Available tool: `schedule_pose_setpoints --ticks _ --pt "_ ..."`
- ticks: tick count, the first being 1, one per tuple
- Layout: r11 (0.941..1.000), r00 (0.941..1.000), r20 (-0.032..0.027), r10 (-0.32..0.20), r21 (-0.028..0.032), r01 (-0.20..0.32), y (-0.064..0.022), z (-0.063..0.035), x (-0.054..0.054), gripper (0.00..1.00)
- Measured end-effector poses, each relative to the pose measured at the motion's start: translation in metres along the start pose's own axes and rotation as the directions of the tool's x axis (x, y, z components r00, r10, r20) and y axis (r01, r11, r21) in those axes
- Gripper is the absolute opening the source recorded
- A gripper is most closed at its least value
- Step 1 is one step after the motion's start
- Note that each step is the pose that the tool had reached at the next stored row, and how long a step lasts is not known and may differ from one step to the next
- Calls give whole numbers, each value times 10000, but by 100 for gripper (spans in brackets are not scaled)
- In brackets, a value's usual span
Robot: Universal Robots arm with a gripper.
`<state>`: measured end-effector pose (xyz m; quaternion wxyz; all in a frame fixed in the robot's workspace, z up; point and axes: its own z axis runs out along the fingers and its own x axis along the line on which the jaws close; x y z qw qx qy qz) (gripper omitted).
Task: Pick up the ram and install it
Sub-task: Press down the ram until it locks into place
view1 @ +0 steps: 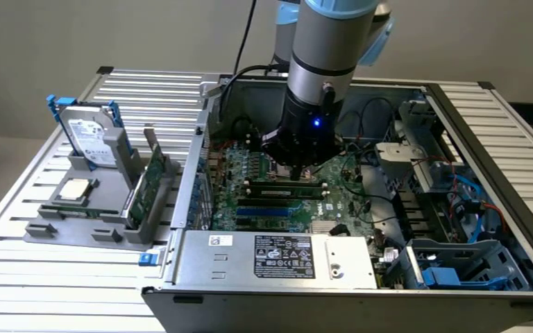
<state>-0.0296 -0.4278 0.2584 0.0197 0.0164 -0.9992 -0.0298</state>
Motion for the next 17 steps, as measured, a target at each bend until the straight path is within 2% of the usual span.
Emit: schedule_pose_setpoints --ticks 2,3,6,7,17 --pt "9998 9998 -13 173 44 -173 0 0 0 11" --pt "9996 9997 -11 257 92 -257 0 -1 0 11" --pt "9988 9994 -7 335 370 -335 0 0 0 11" --pt "9986 9994 -6 337 398 -336 1 0 2 11" --pt "9987 9994 -5 336 393 -335 2 -13 4 11"
